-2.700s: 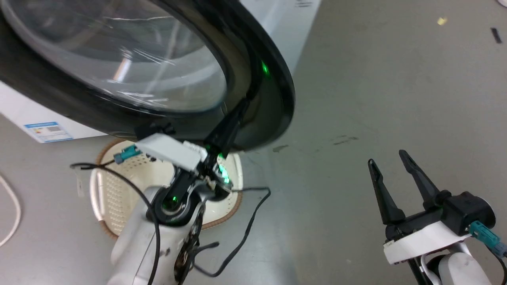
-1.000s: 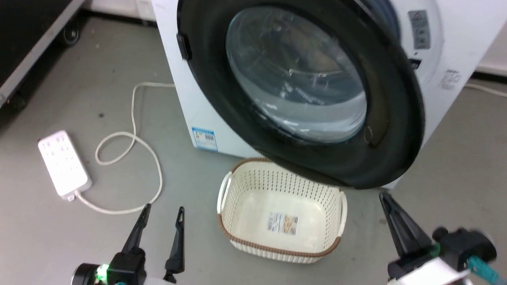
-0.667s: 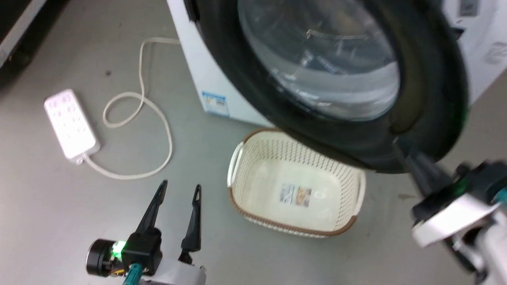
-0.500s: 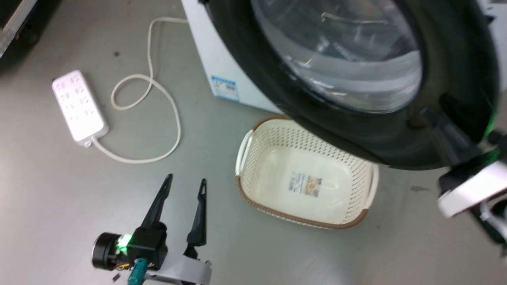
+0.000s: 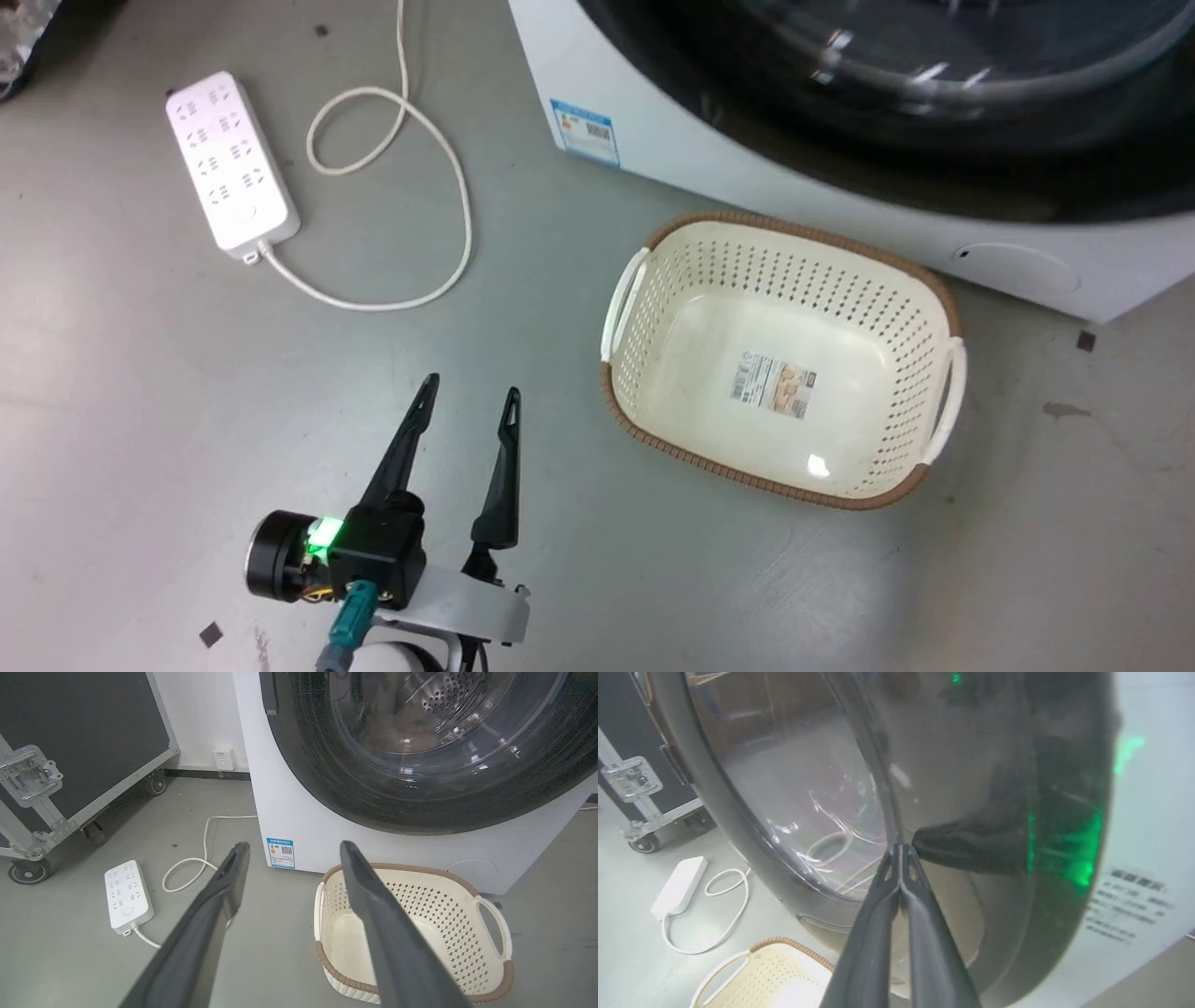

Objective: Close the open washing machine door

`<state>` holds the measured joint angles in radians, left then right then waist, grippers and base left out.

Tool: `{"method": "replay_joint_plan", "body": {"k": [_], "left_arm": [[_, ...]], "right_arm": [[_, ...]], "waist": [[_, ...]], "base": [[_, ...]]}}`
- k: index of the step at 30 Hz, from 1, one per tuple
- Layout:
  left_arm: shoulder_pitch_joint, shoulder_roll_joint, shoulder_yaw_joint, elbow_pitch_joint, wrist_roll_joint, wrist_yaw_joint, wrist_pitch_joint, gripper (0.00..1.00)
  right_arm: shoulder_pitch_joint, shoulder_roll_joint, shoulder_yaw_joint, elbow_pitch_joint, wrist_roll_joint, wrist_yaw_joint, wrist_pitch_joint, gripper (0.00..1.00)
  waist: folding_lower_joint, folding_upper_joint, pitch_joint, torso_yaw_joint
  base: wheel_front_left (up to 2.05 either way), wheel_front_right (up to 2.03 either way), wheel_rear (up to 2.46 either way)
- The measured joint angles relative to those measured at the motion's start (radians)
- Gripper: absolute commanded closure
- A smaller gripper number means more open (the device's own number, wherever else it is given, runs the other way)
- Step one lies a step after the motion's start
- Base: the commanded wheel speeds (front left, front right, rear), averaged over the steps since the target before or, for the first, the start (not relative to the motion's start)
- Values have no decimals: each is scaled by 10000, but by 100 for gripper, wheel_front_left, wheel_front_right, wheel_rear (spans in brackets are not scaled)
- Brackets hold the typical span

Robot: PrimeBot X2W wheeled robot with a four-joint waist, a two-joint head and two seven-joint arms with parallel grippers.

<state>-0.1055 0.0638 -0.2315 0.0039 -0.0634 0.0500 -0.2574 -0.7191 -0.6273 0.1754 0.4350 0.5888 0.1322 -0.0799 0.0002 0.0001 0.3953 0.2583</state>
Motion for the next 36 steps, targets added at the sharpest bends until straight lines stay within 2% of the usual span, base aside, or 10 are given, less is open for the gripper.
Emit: {"method": "replay_joint_plan", "body": {"k": [3, 8, 15, 16, 17, 18, 27, 31, 36], "left_arm": [[-45, -50, -79, 42, 0, 6, 2, 0], [-166, -71, -105, 67, 2, 23, 2, 0], [-174, -94, -61, 153, 4, 86, 0, 0], [-173, -96, -46, 186, 4, 82, 0, 0], [-171, -96, -25, 207, 4, 73, 0, 0], [-168, -92, 6, 236, 4, 54, 0, 0], [277, 96, 360, 688, -178, -291, 2, 0], [547, 153, 604, 800, -324, -385, 2, 0], [842, 199, 786, 863, -401, -531, 0, 0]], "right_arm": [[-523, -13, -278, 637, -138, 4, 88, 100], [-1034, 357, -508, 1413, -272, 94, 184, 100], [-1141, 729, -439, 1987, -372, 79, -23, 100], [-1117, 779, -401, 2017, -368, 61, -117, 87], [-1081, 813, -370, 2017, -370, 50, -242, 87], [-1014, 855, -332, 2006, -353, 46, -339, 0], [1264, 1546, -44, 1185, -702, -8, -1302, 0], [2661, 1952, -426, 138, -1310, -8, -1561, 0], [4408, 2677, -1494, -1465, -2600, -8, -1705, 0]], "waist": [[0, 0, 109, 59], [-2, 0, 105, 57], [-2, 0, -238, -114], [-1, 0, -335, -151], [-2, 0, -442, -191], [-2, 0, -563, -235], [-5, 0, -2054, -736], [-5, 0, -2778, -1044], [-6, 0, -3426, -1555]], "base": [[0, 0, 0], [0, 0, 0], [0, 0, 0], [0, 0, 0], [0, 0, 0], [0, 0, 0], [0, 0, 0], [0, 0, 0], [0, 0, 0]]}}
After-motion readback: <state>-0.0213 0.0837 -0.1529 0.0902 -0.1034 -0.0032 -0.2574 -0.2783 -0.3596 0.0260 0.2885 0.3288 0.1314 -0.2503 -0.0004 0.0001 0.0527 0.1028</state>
